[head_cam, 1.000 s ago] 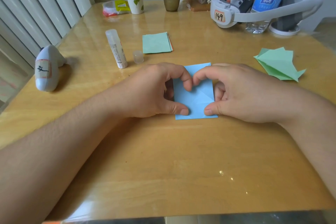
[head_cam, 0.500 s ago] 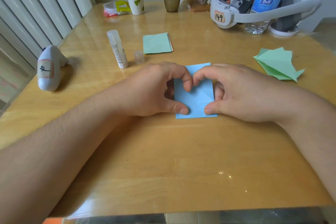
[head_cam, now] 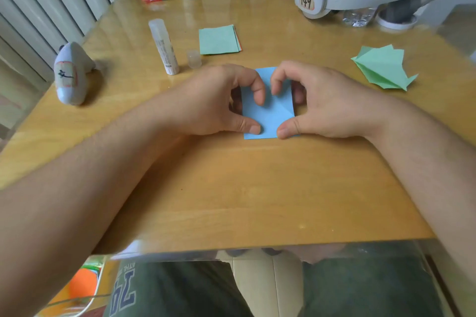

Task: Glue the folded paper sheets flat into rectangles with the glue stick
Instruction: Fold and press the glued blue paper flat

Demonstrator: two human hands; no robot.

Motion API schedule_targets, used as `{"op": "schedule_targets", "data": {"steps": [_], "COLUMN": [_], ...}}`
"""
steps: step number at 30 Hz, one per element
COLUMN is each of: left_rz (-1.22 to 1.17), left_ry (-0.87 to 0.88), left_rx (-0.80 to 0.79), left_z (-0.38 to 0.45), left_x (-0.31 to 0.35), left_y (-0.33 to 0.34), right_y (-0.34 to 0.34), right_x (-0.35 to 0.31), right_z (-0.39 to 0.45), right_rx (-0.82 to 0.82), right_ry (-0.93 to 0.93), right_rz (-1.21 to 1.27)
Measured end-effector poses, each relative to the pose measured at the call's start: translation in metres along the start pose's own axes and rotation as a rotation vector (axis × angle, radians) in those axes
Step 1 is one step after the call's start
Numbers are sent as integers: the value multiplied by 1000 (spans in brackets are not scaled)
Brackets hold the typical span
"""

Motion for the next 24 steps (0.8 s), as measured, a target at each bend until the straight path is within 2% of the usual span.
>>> {"op": "schedule_targets", "data": {"steps": [5,10,24], "left_rz": [-16,-18,-33], "left_ry": [-16,-23,-34], "left_rx": [-5,-4,-21], "left_z": [0,1,1], "left_x": [1,1,0], "left_y": [0,0,0], "right_y": [-6,-5,0], "right_x": [-2,4,1], "right_z": [-5,-1,1], "right_rx": [-67,1,-40], "right_ry": [28,-31,57], "right_rz": [-6,204,114]}}
Point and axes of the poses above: each hand's wrist, its own z-axis towards the middle knuckle, its own y-axis out of the palm, x = y × z, the point moved 1 cm from there along z, towards the middle knuckle, and after that the axes turned 6 degrees about -x, right-handed, at the moved point
